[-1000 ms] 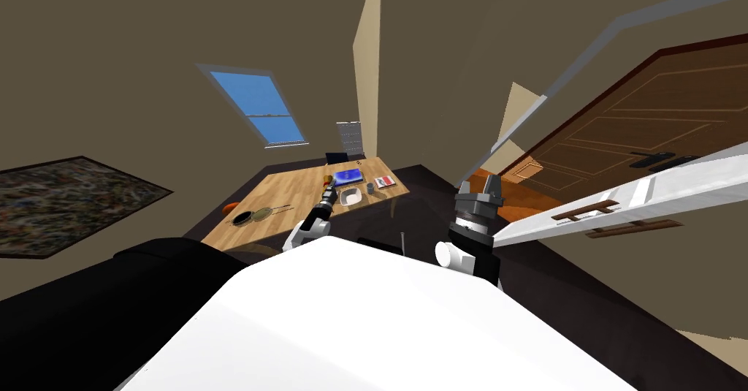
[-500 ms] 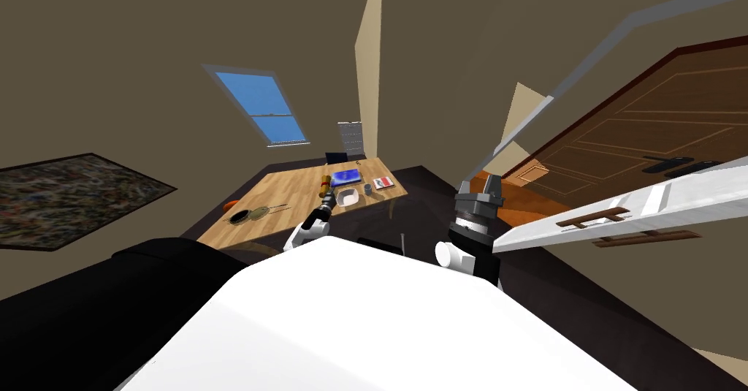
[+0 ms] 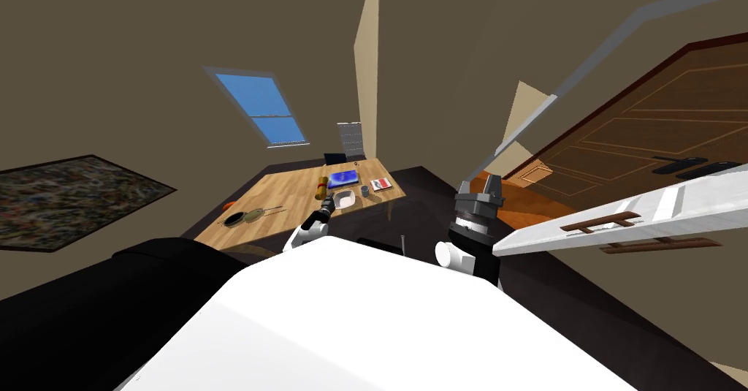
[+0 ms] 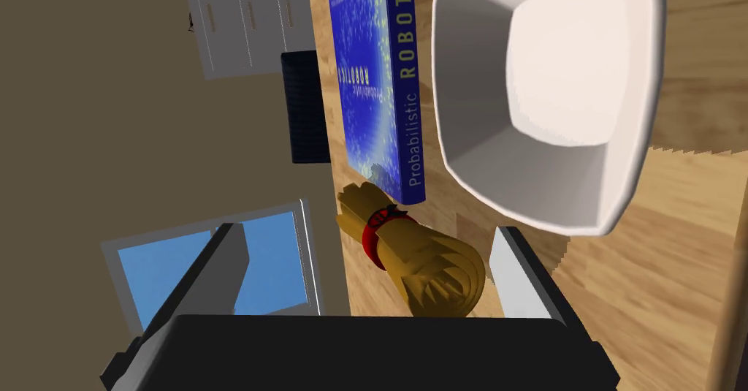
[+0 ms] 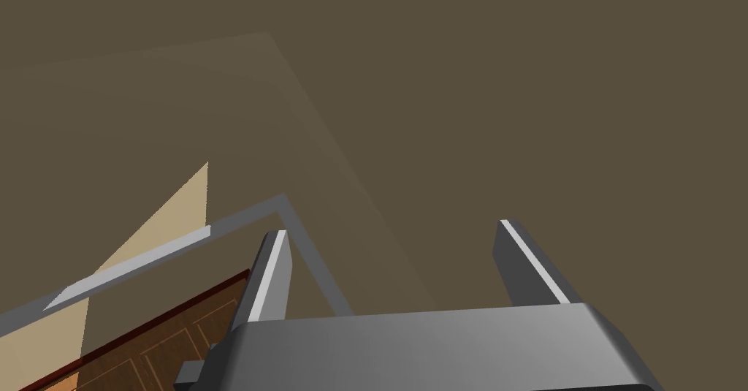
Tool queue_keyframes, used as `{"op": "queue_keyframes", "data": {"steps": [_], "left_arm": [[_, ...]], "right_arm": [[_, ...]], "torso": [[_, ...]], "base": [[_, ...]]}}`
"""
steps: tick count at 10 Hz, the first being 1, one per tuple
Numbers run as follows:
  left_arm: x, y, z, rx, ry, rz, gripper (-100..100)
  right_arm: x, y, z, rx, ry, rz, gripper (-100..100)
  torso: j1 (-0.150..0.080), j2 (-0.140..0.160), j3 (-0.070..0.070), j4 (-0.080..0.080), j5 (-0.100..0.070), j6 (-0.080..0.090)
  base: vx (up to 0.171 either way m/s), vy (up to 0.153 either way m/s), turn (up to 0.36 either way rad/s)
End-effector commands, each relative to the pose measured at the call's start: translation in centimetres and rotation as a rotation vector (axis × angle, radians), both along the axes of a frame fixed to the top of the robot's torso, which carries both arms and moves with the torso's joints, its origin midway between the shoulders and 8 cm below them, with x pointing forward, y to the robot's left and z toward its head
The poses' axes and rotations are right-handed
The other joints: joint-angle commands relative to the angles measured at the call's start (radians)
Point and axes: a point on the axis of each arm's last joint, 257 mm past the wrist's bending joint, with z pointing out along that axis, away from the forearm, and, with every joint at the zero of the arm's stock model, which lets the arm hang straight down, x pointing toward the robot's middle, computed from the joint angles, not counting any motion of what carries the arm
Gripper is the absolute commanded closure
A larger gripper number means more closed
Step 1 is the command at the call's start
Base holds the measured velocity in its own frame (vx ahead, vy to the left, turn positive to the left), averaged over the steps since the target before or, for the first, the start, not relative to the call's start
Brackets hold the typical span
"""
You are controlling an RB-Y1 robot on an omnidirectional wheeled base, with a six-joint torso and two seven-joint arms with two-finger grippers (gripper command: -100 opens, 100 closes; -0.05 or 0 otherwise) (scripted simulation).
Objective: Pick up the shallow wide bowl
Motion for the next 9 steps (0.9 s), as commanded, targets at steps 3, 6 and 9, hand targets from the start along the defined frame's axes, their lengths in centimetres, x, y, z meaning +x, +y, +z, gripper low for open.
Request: {"op": "queue_keyframes", "data": {"steps": [3,6,9], "left_arm": [[-2.1,0.8,-4.9,-0.079,0.124,0.051,-100],[-4.1,1.2,-8.4,-0.139,0.211,0.088,-100],[-5.8,1.2,-11.0,-0.189,0.278,0.117,-100]], "right_arm": [[0.0,0.0,0.0,0.0,0.0,0.0,0],[0.0,0.0,0.0,0.0,0.0,0.0,0],[0.0,0.0,0.0,0.0,0.0,0.0,0]], "torso": [[-0.001,-0.001,0.0,0.0,0.0,0.0],[-0.001,-0.001,-0.001,0.0,0.0,0.0],[0.0,-0.001,-0.001,0.0,0.0,0.0]], "base": [[0.076,-0.051,0.01],[0.088,-0.05,0.0],[0.077,-0.034,-0.007]]}}
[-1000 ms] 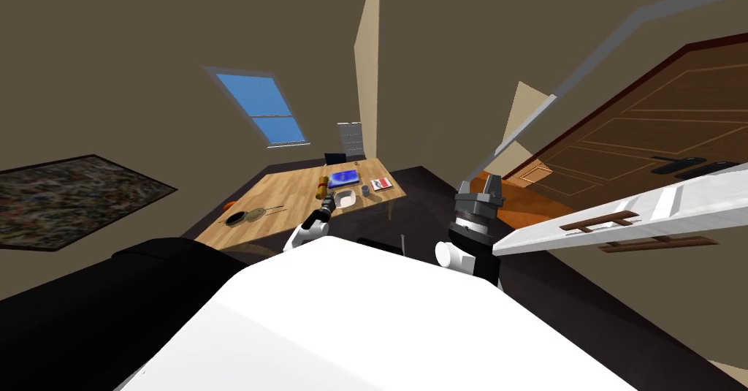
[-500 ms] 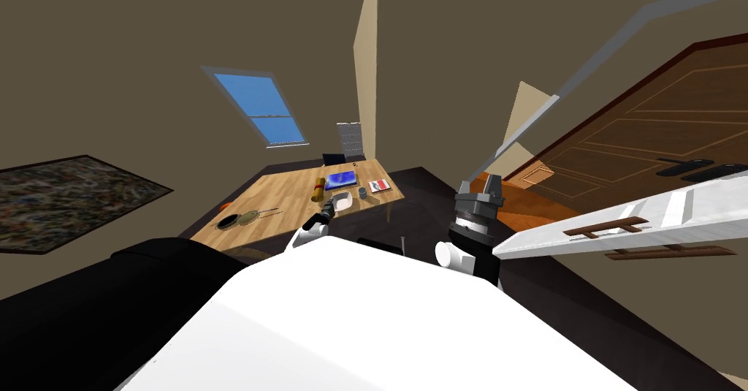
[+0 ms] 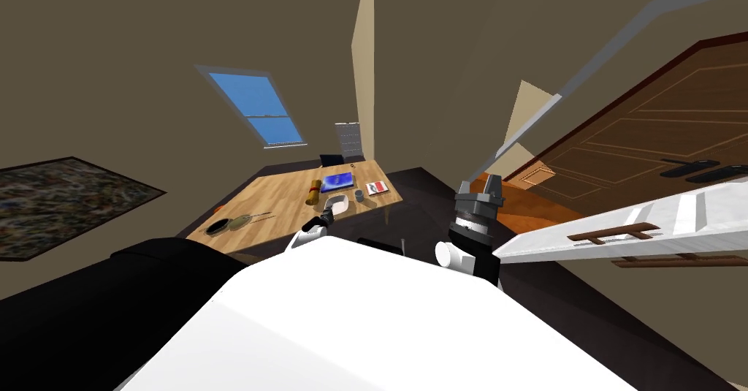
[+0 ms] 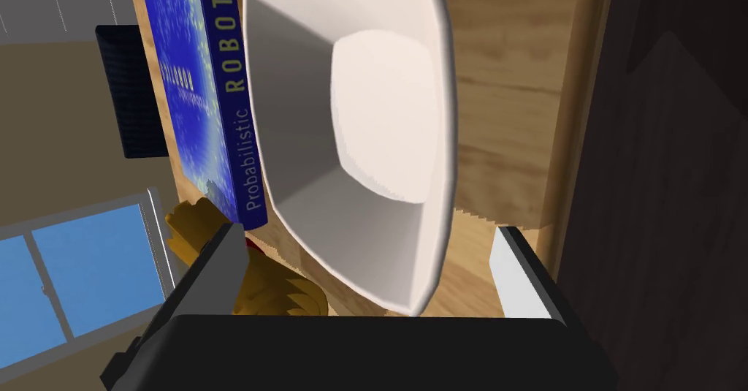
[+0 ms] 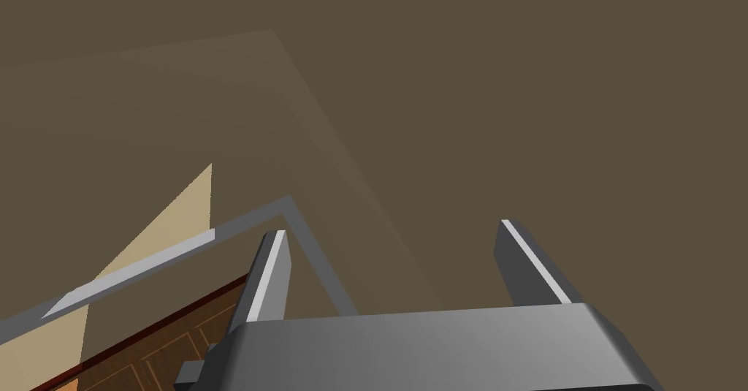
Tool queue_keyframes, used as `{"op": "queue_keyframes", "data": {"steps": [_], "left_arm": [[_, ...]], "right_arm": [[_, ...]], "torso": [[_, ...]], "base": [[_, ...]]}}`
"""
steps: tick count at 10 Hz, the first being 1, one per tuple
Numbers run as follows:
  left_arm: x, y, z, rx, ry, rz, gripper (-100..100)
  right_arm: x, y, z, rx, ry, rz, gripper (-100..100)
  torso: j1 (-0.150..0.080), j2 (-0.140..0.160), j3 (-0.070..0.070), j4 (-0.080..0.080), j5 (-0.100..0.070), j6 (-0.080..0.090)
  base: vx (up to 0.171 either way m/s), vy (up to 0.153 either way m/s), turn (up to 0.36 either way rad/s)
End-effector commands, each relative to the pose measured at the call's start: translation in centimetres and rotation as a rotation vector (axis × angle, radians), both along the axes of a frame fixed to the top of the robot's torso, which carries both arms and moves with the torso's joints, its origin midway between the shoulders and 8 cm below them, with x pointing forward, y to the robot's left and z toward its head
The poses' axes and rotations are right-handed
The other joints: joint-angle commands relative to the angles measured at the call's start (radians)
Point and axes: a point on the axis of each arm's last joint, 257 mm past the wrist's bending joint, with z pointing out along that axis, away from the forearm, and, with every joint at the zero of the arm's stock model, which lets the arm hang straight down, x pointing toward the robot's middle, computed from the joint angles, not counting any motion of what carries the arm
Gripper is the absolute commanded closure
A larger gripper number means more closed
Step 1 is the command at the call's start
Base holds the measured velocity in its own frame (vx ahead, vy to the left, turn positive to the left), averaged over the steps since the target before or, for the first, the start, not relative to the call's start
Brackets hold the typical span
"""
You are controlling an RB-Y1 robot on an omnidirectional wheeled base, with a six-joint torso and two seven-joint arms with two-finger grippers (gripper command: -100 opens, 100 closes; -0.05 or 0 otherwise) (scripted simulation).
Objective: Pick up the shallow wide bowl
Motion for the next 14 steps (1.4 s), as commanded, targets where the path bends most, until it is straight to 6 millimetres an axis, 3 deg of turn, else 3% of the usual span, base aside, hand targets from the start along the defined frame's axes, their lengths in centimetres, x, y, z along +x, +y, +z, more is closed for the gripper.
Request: {"op": "queue_keyframes", "data": {"steps": [1,3,4,5,6,10,11,14], "left_arm": [[-0.8,-0.2,-1.5,-0.024,0.032,0.014,-100],[-1.8,-0.4,-2.9,-0.054,0.068,0.031,-100],[-1.4,-0.2,-2.3,-0.043,0.055,0.025,-100],[-1.5,-0.2,-2.4,-0.046,0.058,0.026,0],[-1.9,0.5,-3.0,-0.046,0.056,0.042,-100],[-2.4,1.5,-3.6,-0.047,0.055,0.061,-100],[-2.4,1.5,-3.6,-0.046,0.054,0.062,100],[-2.4,1.5,-3.6,-0.047,0.054,0.062,100]], "right_arm": [[0.0,0.0,0.0,0.0,0.0,0.0,0],[0.0,0.0,0.0,0.0,0.0,0.0,0],[0.0,0.0,0.0,0.0,0.0,0.0,0],[0.0,0.0,0.0,0.0,0.0,0.0,0],[0.0,0.0,0.0,0.0,0.0,0.0,0],[0.0,0.0,0.0,0.0,0.0,0.0,0],[0.0,0.0,0.0,0.0,0.0,0.0,0],[0.0,0.0,0.0,0.0,0.0,0.0,0]], "torso": [[0.0,0.0,0.0,0.0,0.0,0.0],[0.001,0.002,0.001,0.0,0.0,0.0],[0.002,0.002,0.001,0.0,0.0,0.0],[0.002,0.003,0.002,0.001,0.0,0.0],[0.003,0.004,0.002,0.001,0.0,0.0],[0.004,0.003,0.002,0.001,0.001,0.0],[0.003,0.004,0.002,0.001,0.001,0.0],[0.002,0.005,0.003,0.001,0.0,0.0]], "base": [[0.063,-0.043,0.001],[0.045,-0.018,-0.006],[0.021,-0.004,-0.005],[0.0,0.0,0.0],[0.023,0.014,-0.083],[0.021,0.011,-0.069],[0.0,0.0,0.0],[0.0,0.0,0.0]]}}
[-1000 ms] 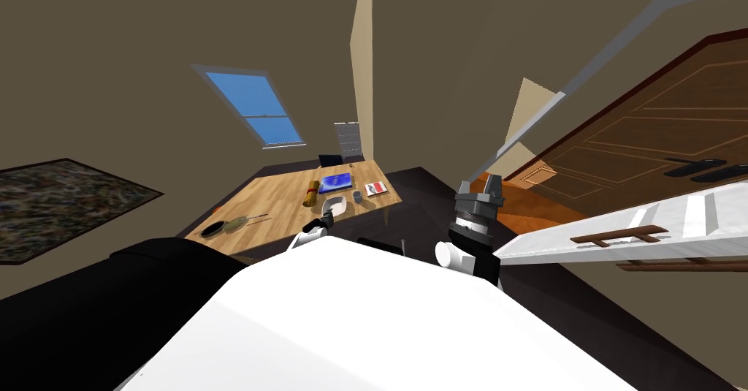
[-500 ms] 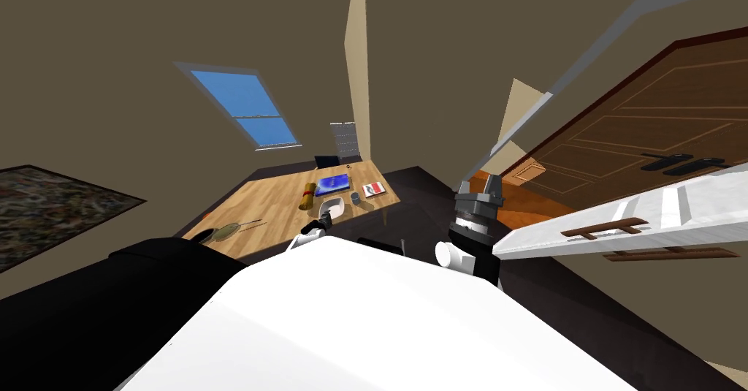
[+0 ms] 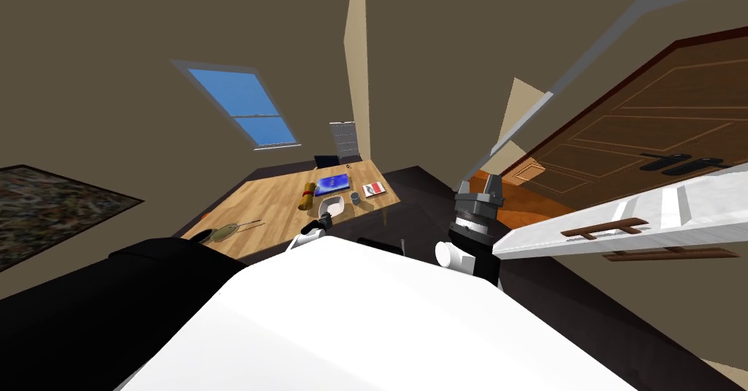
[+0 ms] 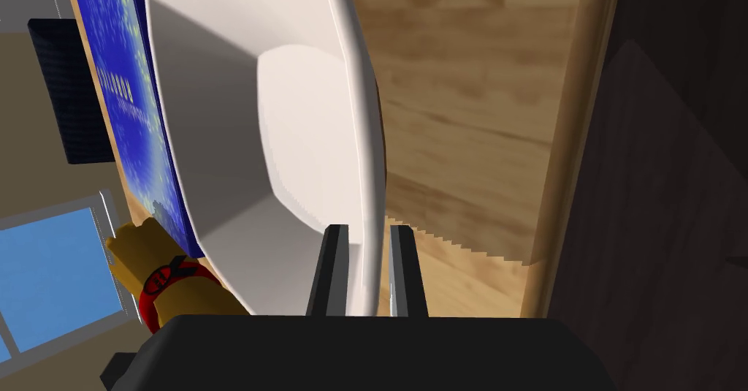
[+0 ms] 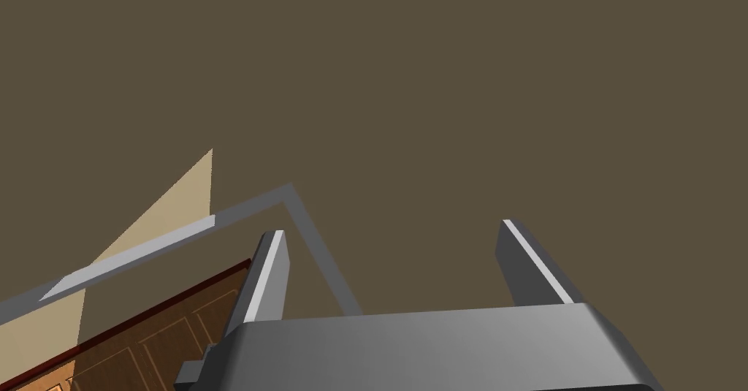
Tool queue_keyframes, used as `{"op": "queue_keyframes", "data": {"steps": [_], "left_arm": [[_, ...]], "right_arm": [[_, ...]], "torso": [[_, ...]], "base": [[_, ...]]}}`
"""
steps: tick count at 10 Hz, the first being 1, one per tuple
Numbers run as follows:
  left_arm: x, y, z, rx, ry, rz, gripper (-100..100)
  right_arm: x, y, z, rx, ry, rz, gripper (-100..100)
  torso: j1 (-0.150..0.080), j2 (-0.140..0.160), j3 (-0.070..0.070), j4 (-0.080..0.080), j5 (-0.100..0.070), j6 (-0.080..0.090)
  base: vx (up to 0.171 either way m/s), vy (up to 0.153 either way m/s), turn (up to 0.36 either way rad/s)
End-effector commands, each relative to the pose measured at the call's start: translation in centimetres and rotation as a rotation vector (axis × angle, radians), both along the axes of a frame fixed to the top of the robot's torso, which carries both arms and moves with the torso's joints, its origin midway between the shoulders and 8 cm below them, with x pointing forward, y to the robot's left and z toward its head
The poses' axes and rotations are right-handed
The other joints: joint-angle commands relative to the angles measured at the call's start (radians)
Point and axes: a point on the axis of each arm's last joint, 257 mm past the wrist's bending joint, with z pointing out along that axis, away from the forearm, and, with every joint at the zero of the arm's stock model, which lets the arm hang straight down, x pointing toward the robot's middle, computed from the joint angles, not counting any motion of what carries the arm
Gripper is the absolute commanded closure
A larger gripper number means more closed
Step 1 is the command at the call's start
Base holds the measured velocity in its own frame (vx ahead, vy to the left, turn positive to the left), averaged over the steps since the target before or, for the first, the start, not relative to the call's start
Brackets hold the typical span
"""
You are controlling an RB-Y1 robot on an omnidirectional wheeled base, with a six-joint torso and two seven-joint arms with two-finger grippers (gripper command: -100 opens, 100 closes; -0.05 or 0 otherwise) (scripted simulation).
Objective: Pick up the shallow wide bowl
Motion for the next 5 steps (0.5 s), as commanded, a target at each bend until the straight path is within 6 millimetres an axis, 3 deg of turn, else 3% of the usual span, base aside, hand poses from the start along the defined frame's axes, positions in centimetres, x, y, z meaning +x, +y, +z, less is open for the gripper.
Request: {"op": "queue_keyframes", "data": {"steps": [1,2,3,5], "left_arm": [[0.0,0.0,0.0,0.0,0.0,0.0,100],[0.0,0.0,0.0,0.0,0.0,0.0,0],[0.4,-0.8,0.5,0.001,0.0,-0.016,100],[0.8,-1.5,1.1,0.001,0.002,-0.032,100]], "right_arm": [[0.0,0.0,0.0,0.0,0.0,0.0,0],[0.0,0.0,0.0,0.0,0.0,0.0,0],[0.0,0.0,0.0,0.0,0.0,0.0,0],[0.0,0.0,0.0,0.0,0.0,0.0,0]], "torso": [[0.0,0.0,0.0,0.0,0.0,0.0],[0.0,0.0,0.0,0.0,0.0,0.0],[0.0,0.0,0.0,0.0,0.0,0.0],[-0.003,0.003,0.002,0.001,-0.001,0.0]], "base": [[0.0,0.0,0.0],[0.0,0.0,0.0],[-0.02,-0.019,0.104],[-0.034,-0.021,0.103]]}}
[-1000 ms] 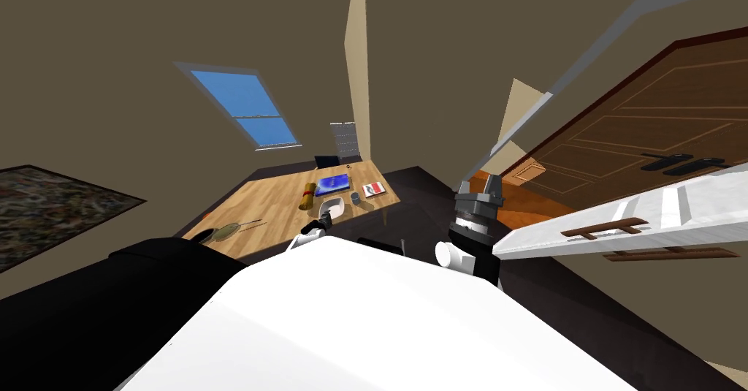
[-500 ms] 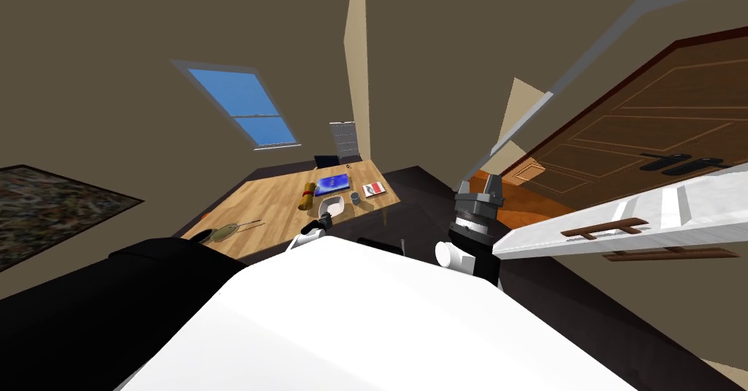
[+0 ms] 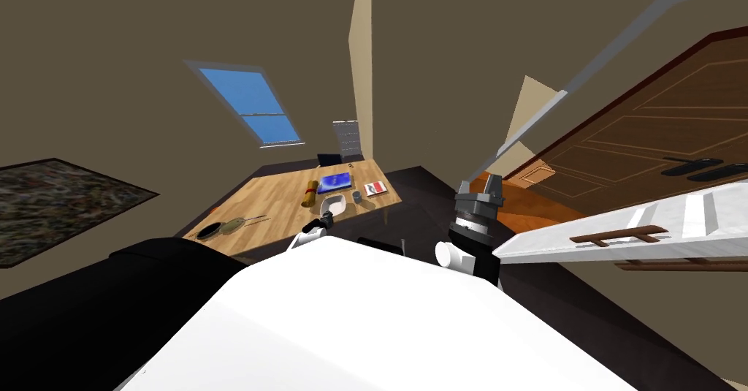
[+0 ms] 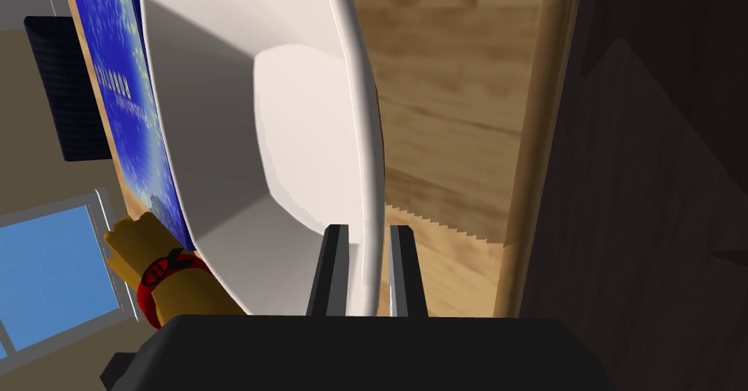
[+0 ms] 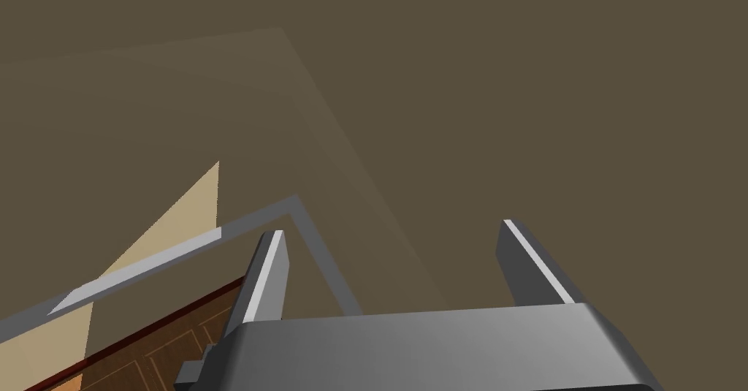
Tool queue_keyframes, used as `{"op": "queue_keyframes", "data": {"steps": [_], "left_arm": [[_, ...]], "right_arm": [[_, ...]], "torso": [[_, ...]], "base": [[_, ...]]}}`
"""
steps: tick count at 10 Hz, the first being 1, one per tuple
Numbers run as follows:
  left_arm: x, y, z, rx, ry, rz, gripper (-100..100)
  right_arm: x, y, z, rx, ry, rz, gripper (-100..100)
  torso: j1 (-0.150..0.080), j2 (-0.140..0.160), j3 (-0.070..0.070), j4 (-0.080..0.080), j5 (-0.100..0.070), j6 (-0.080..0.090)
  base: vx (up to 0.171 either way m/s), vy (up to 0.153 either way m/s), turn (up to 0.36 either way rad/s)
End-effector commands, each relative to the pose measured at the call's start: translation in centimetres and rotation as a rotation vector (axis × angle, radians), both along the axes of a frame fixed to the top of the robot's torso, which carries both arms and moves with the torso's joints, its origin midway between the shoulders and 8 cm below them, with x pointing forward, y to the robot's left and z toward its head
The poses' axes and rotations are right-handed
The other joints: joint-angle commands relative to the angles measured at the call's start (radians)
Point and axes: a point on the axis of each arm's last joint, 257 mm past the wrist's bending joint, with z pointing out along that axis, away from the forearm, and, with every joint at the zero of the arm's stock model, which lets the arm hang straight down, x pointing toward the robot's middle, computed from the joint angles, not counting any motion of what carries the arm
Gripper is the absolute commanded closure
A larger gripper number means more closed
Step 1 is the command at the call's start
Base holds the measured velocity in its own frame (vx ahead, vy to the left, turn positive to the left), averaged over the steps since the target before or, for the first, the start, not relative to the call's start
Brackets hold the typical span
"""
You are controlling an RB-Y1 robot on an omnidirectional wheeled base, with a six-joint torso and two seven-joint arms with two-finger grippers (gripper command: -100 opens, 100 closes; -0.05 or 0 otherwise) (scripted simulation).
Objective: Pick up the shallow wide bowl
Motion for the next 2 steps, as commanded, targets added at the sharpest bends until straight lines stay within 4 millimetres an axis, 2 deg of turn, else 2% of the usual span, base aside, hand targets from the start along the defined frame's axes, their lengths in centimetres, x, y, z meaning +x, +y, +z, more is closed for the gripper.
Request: {"op": "queue_keyframes", "data": {"steps": [1,2], "left_arm": [[0.0,0.0,0.0,0.0,0.0,0.0,100],[-0.03,-0.06,-0.02,-0.001,0.002,-0.001,0]], "right_arm": [[0.0,0.0,0.0,0.0,0.0,0.0,0],[0.0,0.0,0.0,0.0,0.0,0.0,0]], "torso": [[0.0,0.0,0.0,0.0,0.0,0.0],[0.001,-0.001,0.0,0.0,0.0,0.0]], "base": [[-0.013,-0.008,0.015],[0.0,0.0,0.0]]}}
